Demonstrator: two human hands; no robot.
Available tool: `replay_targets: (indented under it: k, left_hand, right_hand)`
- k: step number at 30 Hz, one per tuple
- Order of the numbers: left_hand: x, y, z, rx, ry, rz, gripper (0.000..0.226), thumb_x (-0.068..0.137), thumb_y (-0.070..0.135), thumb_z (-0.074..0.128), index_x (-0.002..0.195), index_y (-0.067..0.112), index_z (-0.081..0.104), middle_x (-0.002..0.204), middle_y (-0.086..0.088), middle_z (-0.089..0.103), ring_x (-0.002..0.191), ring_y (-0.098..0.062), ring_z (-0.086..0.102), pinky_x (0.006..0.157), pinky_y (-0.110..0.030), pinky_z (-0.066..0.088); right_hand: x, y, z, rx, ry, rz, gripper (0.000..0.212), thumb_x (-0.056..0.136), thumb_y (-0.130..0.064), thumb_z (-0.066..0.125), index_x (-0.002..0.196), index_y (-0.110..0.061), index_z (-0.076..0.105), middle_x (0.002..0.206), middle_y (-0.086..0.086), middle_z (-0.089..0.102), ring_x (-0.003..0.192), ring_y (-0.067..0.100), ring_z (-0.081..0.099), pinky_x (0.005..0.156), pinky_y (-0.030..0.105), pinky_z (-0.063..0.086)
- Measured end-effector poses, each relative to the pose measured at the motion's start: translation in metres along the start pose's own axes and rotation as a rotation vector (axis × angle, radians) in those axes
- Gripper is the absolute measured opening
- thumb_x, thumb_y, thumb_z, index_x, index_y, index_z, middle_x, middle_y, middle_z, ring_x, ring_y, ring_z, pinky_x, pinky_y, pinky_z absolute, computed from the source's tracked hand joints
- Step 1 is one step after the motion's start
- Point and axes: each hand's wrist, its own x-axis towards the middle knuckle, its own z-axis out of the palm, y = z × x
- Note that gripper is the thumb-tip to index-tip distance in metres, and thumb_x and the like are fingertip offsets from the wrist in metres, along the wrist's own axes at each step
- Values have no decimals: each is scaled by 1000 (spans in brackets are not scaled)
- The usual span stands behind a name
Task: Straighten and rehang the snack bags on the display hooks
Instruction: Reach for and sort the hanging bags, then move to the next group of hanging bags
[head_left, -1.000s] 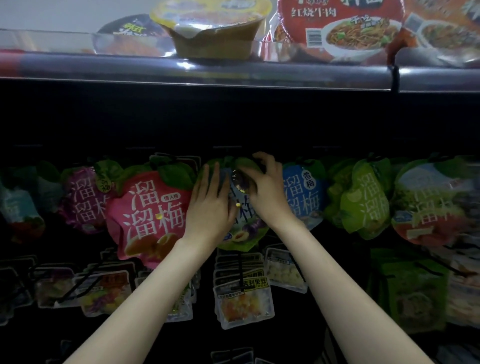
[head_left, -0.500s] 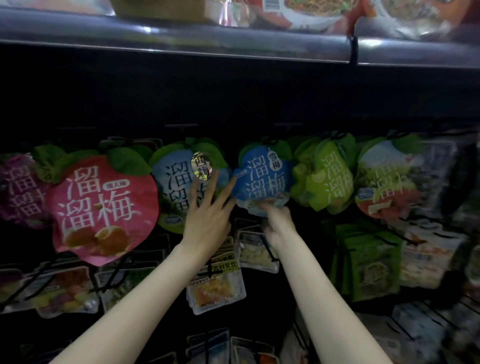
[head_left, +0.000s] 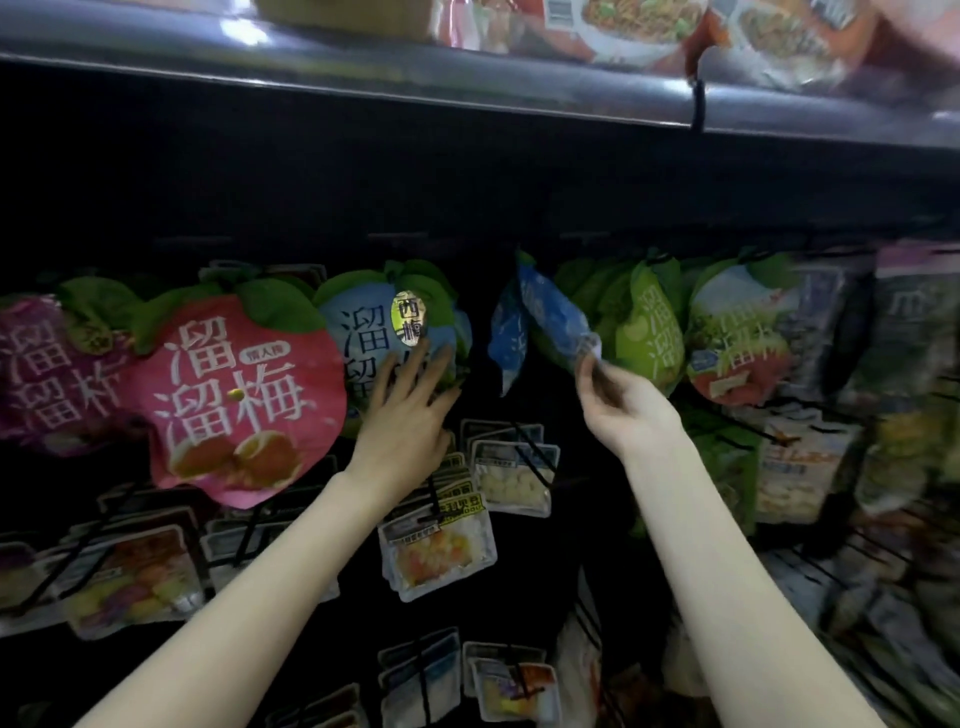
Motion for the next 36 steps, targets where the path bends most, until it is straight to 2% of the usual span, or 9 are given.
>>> replay_targets:
  k: [6, 10, 17, 22, 24, 27, 30, 33, 36]
  left_hand:
    - [-5, 5, -4, -214, 109, -76, 36, 73, 8, 69, 108, 11, 63, 135, -13, 49, 131, -28, 24, 107, -50, 21]
    - [3, 17, -12, -329, 189, -120, 41, 79, 10, 58, 119, 11, 55, 136, -14, 46, 127, -27, 28, 104, -50, 26]
    - [36, 62, -19, -396, 207, -20, 44, 85, 22, 37, 125, 9, 51, 137, -12, 45, 127, -23, 29, 104, -46, 29]
    - [72, 109, -11, -402, 216, -92, 44, 87, 24, 43, 127, 9, 49, 136, -15, 46, 124, -34, 40, 100, -51, 35]
    - [88, 133, -6, -364, 232, -94, 46, 84, 29, 41, 125, 10, 51, 136, -14, 46, 124, -31, 35, 98, -53, 35]
    - [111, 166, 6, -233, 208, -110, 50, 80, 30, 58, 127, 17, 50, 141, -15, 41, 129, -31, 22, 99, -62, 28]
    - [126, 189, 18, -99, 167, -109, 61, 70, 31, 76, 126, 22, 53, 144, -13, 38, 133, -34, 16, 100, -67, 20]
    - [131, 196, 29, 43, 145, -53, 50, 67, 31, 78, 114, 22, 63, 145, -8, 41, 136, -34, 16, 102, -64, 6]
    - [131, 194, 35, 111, 125, -53, 49, 62, 22, 79, 109, 20, 66, 144, -7, 42, 138, -34, 16, 108, -61, 4]
  right_hand:
    - [-10, 16, -20, -381, 229, -158, 26, 90, 14, 39, 77, -4, 52, 79, 13, 53, 70, 21, 51, 61, 27, 49]
    - [-9, 11, -30, -478, 308, -237, 22, 90, 9, 43, 97, -9, 53, 80, 12, 51, 73, 18, 50, 75, 28, 45]
    - [-6, -43, -40, -457, 329, -326, 35, 91, 3, 50, 126, -1, 50, 89, 9, 52, 86, 20, 53, 78, 28, 44]
    - [10, -104, -45, -590, 328, -406, 26, 91, 0, 53, 113, -12, 45, 114, 9, 51, 85, 17, 54, 65, 25, 45]
    - [18, -125, -53, -786, 369, -574, 29, 89, -5, 58, 112, -17, 44, 125, 9, 47, 99, 19, 52, 75, 27, 44]
    - [33, -161, -64, -1250, 346, -810, 58, 86, -18, 66, 134, -15, 33, 140, 10, 30, 124, 24, 38, 97, 34, 37]
    - [60, -201, -65, -1544, 264, -782, 100, 77, -38, 74, 148, -14, 8, 155, 11, 9, 142, 30, 11, 113, 46, 18]
    - [84, -227, -53, -1541, 142, -681, 121, 63, -52, 78, 150, -18, 2, 156, 7, 12, 144, 28, 14, 116, 48, 18]
    - [92, -239, -44, -1402, 82, -625, 105, 68, -36, 81, 148, -16, 15, 151, 7, 29, 139, 26, 29, 112, 44, 29]
